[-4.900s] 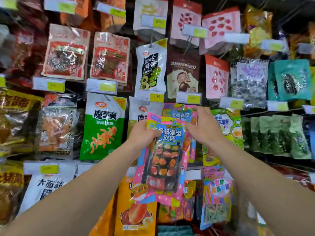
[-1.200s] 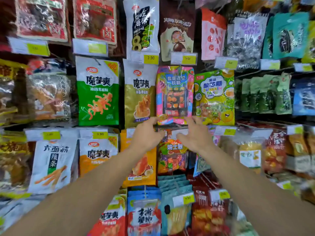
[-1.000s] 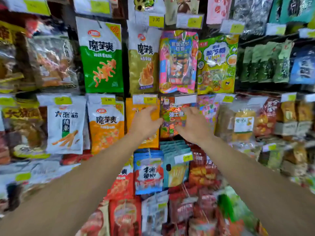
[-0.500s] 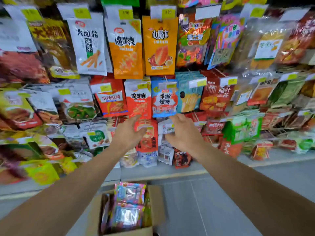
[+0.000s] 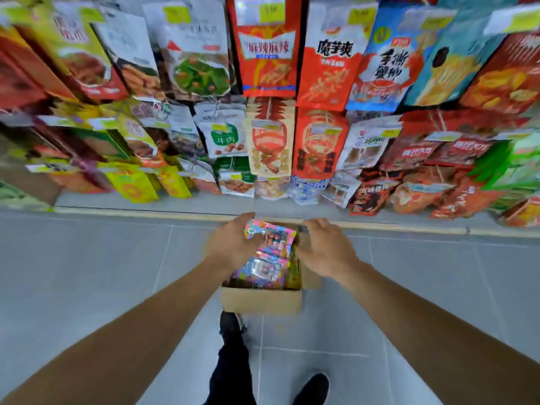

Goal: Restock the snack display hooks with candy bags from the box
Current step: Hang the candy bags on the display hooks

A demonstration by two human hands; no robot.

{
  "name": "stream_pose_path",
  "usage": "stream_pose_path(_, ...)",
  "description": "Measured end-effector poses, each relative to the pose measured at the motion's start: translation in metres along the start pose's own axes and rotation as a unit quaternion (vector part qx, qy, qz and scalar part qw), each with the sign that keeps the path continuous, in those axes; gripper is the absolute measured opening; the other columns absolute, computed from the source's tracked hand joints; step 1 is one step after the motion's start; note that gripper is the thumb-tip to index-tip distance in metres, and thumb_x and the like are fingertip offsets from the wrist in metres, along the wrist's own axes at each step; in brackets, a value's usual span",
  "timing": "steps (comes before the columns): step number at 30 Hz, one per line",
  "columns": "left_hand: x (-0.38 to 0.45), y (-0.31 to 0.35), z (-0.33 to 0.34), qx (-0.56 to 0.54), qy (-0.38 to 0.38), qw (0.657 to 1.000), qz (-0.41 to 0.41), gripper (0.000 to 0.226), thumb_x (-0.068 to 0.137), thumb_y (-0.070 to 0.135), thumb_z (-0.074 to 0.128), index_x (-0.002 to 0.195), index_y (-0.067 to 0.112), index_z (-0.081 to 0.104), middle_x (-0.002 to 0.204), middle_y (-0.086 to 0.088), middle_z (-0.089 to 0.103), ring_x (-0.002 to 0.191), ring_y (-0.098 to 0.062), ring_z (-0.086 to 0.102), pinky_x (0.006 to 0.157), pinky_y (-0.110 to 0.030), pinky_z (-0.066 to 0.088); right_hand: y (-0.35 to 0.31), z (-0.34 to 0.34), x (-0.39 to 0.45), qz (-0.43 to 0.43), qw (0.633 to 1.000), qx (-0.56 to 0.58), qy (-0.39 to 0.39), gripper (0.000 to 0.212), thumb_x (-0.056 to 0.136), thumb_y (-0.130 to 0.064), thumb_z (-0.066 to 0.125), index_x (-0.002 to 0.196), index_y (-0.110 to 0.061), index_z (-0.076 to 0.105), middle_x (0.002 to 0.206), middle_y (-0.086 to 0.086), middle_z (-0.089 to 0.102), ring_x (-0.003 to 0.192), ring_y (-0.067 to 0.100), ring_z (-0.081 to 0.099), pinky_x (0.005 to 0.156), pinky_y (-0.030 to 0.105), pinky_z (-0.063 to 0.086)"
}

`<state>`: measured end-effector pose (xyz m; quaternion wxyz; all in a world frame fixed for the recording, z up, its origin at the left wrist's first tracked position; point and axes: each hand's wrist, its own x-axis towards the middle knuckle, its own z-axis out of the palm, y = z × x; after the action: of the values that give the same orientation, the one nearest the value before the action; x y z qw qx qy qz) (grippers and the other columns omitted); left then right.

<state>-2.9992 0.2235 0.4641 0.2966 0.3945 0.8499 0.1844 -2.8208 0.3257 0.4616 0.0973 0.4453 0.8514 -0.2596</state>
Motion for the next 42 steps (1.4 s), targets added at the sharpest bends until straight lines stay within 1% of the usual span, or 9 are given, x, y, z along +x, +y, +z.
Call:
stream_pose_path(3, 0.026, -0.043, 0.002, -0.023, -0.031, 0.999, -0.022, 0.039, 0.085, 0.037, 0.062, 0.119, 0.019, 0.064, 0.104, -0.013, 0.071, 0.102, -0.029, 0.065, 0.087, -0.035, 0.051, -0.020, 0.033, 0.029, 0.041, 0.999, 0.000, -0.023, 0.059, 0.086, -0.039, 0.060, 0.137, -0.013, 0.046, 0.134, 0.013, 0.052, 0.125, 0.036, 0.048, 0.102, 0.039, 0.043)
stream_pose_path(5, 0.047, -0.071, 0.004, -0.037, -0.059, 0.996, -0.049, 0.025, 0.087, 0.029, 0.063, 0.108, 0.017, 0.064, 0.108, -0.014, 0.070, 0.103, -0.031, 0.065, 0.089, -0.038, 0.051, -0.034, 0.057, 0.052, 0.069, 0.996, 0.000, -0.049, 0.060, 0.083, -0.041, 0.058, 0.135, -0.014, 0.047, 0.132, 0.013, 0.053, 0.120, 0.039, 0.051, 0.098, 0.044, 0.047)
stream_pose_path(9, 0.090, -0.130, 0.016, -0.066, -0.096, 0.989, -0.088, 0.051, 0.086, 0.029, 0.065, 0.137, 0.026, 0.055, 0.127, -0.005, 0.065, 0.113, -0.028, 0.062, 0.096, -0.035, 0.049, -0.052, 0.105, 0.097, 0.107, 0.989, 0.015, -0.102, 0.055, 0.082, -0.039, 0.058, 0.133, -0.018, 0.050, 0.130, 0.010, 0.053, 0.116, 0.036, 0.053, 0.093, 0.040, 0.050)
stream_pose_path(16, 0.142, -0.201, 0.056, -0.108, -0.125, 0.974, -0.157, 0.055, 0.089, 0.030, 0.062, 0.141, 0.023, 0.050, 0.141, -0.002, 0.055, 0.122, -0.023, 0.056, 0.102, -0.034, 0.046, -0.050, 0.183, 0.157, 0.132, 0.979, 0.028, -0.153, 0.051, 0.085, -0.030, 0.060, 0.133, -0.015, 0.050, 0.127, 0.009, 0.051, 0.116, 0.032, 0.053, 0.088, 0.037, 0.047)
stream_pose_path(19, 0.163, -0.226, 0.086, -0.114, -0.133, 0.967, -0.186, 0.051, 0.090, 0.031, 0.062, 0.139, 0.024, 0.052, 0.135, 0.000, 0.060, 0.112, -0.018, 0.061, 0.088, -0.022, 0.044, -0.038, 0.220, 0.184, 0.144, 0.973, 0.029, -0.177, 0.050, 0.079, -0.030, 0.058, 0.127, -0.019, 0.051, 0.121, 0.008, 0.055, 0.110, 0.032, 0.055, 0.083, 0.035, 0.046)
stream_pose_path(22, 0.182, -0.246, 0.118, -0.124, -0.148, 0.958, -0.210, 0.047, 0.088, 0.029, 0.062, 0.134, 0.024, 0.057, 0.132, 0.003, 0.062, 0.115, -0.018, 0.060, 0.088, -0.019, 0.039, -0.021, 0.263, 0.210, 0.154, 0.967, 0.041, -0.201, 0.048, 0.076, -0.028, 0.058, 0.122, -0.018, 0.051, 0.115, 0.007, 0.057, 0.107, 0.033, 0.056, 0.081, 0.035, 0.049)
stream_pose_path(26, 0.204, -0.278, 0.178, -0.138, -0.160, 0.949, -0.234, 0.017, 0.085, 0.026, 0.059, 0.101, 0.023, 0.064, 0.099, 0.008, 0.065, 0.096, -0.017, 0.057, 0.074, -0.023, 0.040, 0.013, 0.326, 0.250, 0.139, 0.965, 0.042, -0.220, 0.051, 0.074, -0.035, 0.058, 0.123, -0.020, 0.053, 0.122, 0.007, 0.053, 0.107, 0.030, 0.055, 0.085, 0.041, 0.053)
stream_pose_path(30, 0.226, -0.308, 0.248, -0.179, -0.170, 0.929, -0.276, 0.056, 0.086, 0.028, 0.062, 0.141, 0.025, 0.051, 0.138, 0.004, 0.057, 0.118, -0.012, 0.056, 0.097, -0.025, 0.044, 0.050, 0.393, 0.293, 0.118, 0.964, 0.030, -0.236, 0.053, 0.080, -0.033, 0.062, 0.128, -0.013, 0.049, 0.123, 0.009, 0.052, 0.111, 0.032, 0.055, 0.085, 0.036, 0.050)
stream_pose_path(42, 0.288, -0.388, 0.411, -0.213, -0.155, 0.911, -0.317, 0.053, 0.087, 0.031, 0.065, 0.139, 0.023, 0.053, 0.138, 0.006, 0.057, 0.127, -0.011, 0.051, 0.094, -0.018, 0.034, 0.120, 0.532, 0.404, 0.092, 0.983, 0.024, -0.158, 0.072, 0.085, -0.021, 0.070, 0.148, -0.016, 0.034, 0.145, 0.013, 0.039, 0.134, 0.035, 0.037, 0.109, 0.043, 0.035)
